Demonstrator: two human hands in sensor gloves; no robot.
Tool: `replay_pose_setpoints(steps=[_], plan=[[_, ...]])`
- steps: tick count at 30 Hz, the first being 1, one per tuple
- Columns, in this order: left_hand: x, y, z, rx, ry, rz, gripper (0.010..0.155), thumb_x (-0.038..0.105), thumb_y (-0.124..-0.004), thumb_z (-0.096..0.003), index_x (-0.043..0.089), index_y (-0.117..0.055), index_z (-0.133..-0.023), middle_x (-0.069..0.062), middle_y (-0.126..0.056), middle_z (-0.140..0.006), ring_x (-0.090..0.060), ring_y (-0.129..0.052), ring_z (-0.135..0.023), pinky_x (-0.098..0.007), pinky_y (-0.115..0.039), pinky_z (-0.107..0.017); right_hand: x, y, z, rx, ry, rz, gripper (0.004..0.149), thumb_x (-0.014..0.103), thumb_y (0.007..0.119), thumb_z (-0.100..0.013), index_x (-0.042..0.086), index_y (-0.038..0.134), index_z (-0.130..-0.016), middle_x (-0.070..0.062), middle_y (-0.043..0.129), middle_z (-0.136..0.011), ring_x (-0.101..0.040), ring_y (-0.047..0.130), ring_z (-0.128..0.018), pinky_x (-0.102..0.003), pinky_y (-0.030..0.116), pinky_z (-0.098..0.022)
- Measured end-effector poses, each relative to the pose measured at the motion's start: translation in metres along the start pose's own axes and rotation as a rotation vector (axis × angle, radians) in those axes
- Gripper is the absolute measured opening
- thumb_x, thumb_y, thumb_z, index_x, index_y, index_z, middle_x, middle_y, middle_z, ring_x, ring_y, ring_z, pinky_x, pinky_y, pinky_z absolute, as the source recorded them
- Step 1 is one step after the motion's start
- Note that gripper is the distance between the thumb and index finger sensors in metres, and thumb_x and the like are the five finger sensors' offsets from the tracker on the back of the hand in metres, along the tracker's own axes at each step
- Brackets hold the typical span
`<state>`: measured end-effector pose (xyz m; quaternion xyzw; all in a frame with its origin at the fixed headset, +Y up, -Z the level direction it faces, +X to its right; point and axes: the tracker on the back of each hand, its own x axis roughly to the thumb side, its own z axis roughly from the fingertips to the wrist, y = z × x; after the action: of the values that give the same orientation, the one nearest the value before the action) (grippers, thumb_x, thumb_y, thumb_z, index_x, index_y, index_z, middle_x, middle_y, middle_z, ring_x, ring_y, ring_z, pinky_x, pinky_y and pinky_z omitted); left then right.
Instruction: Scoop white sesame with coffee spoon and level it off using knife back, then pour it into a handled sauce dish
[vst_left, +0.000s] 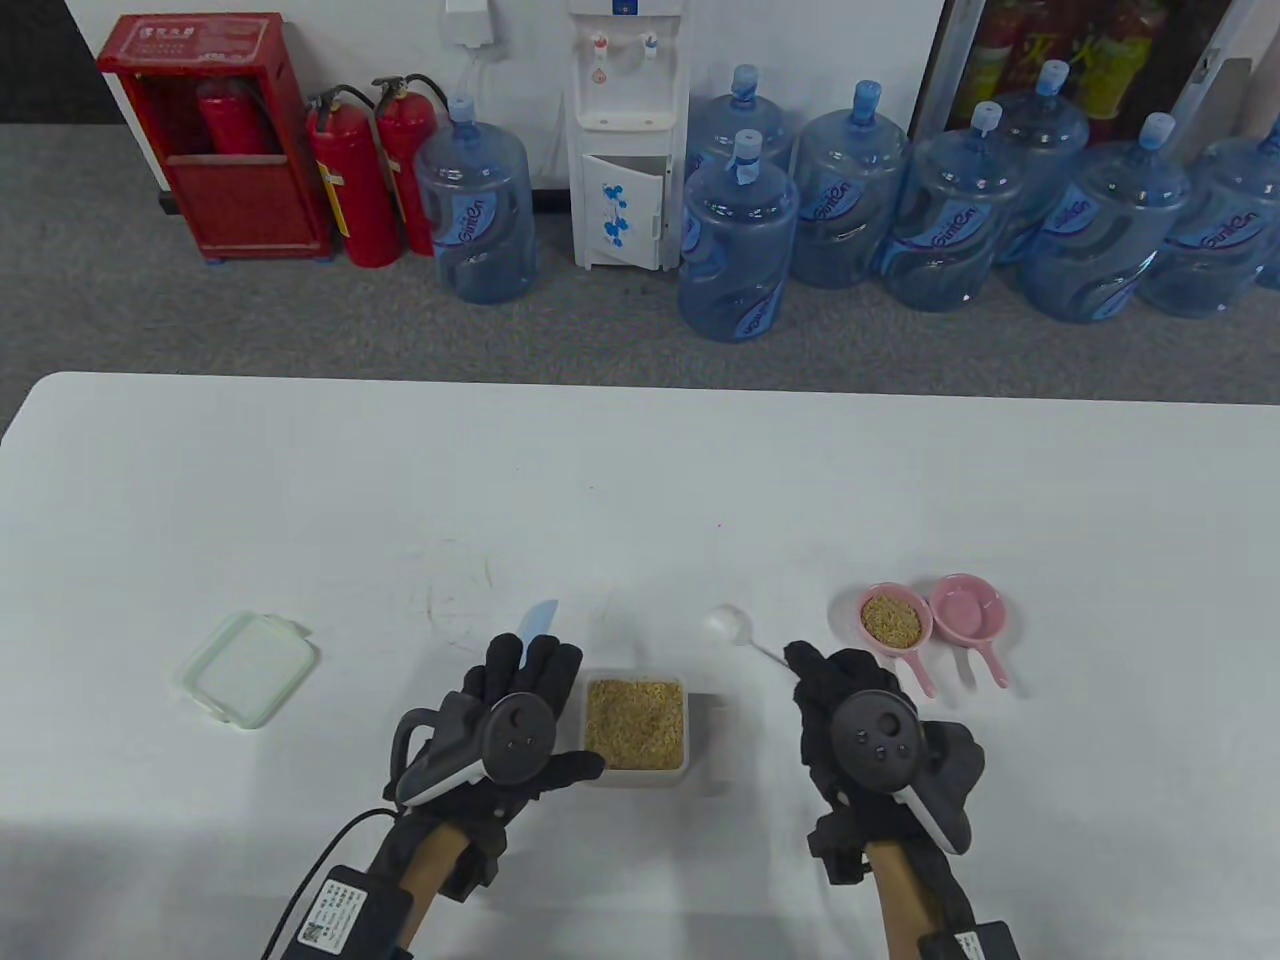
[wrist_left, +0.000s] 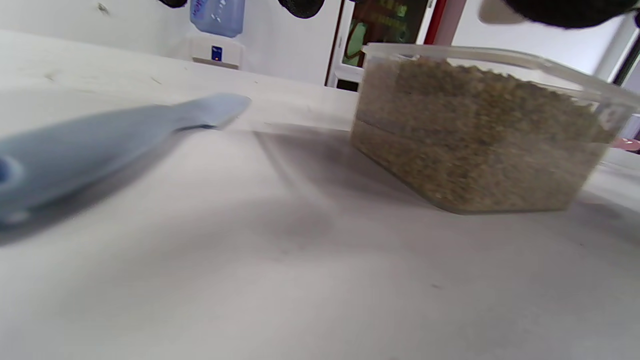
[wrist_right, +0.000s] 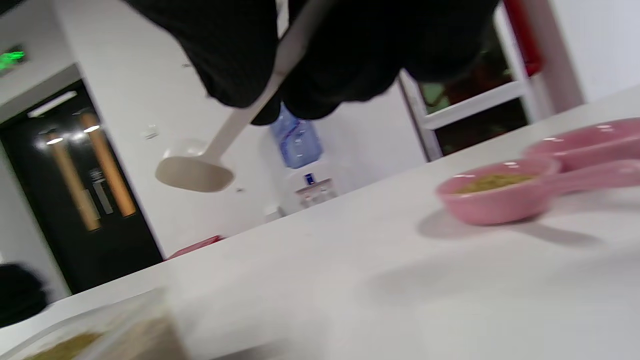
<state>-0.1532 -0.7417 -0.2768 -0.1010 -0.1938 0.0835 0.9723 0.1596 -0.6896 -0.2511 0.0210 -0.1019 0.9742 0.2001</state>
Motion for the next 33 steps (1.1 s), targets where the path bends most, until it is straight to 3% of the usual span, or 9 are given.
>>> replay_pose_setpoints(steps=[5, 14, 20, 33], plan=[[0.002, -0.008, -0.006, -0.045, -0.007, 0.020, 0.100, 0.072, -0.061, -0.0397, 0.025, -0.026, -0.120, -0.008, -0.028, -0.129, -0.051, -0.028, -0.117, -0.064, -0.042, -0.083, 0.030, 0.013, 0.008, 0.108, -0.178, 0.013, 0.042, 0.030, 0.078, -0.059, 0.028, 0.082, -0.100, -0.013, 0.081, -0.093, -0.022, 0.087, -0.064, -0.046, 0.077, -0.056], [-0.001, -0.013, -0.009, -0.066, -0.006, 0.016, 0.099, 0.074, -0.058, -0.0391, 0.027, -0.026, -0.120, -0.007, -0.029, -0.129, -0.051, -0.028, -0.117, -0.064, -0.043, -0.083, 0.057, 0.042, 0.016, 0.149, -0.296, 0.211, 0.041, 0.029, 0.079, -0.058, 0.030, 0.081, -0.100, -0.013, 0.079, -0.096, -0.023, 0.086, -0.067, -0.048, 0.075, -0.059], [-0.001, -0.013, -0.009, -0.065, -0.002, 0.013, 0.099, 0.074, -0.058, -0.0391, 0.027, -0.026, -0.120, -0.007, -0.029, -0.129, -0.052, -0.028, -0.117, -0.064, -0.043, -0.083, 0.062, 0.046, 0.016, 0.162, -0.293, 0.343, 0.041, 0.029, 0.078, -0.058, 0.030, 0.082, -0.099, -0.012, 0.079, -0.096, -0.023, 0.086, -0.067, -0.049, 0.074, -0.060], [-0.001, -0.013, -0.009, -0.072, 0.002, 0.014, 0.099, 0.074, -0.057, -0.0393, 0.027, -0.025, -0.120, -0.007, -0.029, -0.129, -0.052, -0.027, -0.116, -0.064, -0.043, -0.083, 0.076, 0.045, 0.017, 0.309, -0.231, 0.310, 0.042, 0.028, 0.076, -0.058, 0.020, 0.085, -0.097, -0.015, 0.090, -0.082, -0.020, 0.091, -0.051, -0.046, 0.080, -0.048]])
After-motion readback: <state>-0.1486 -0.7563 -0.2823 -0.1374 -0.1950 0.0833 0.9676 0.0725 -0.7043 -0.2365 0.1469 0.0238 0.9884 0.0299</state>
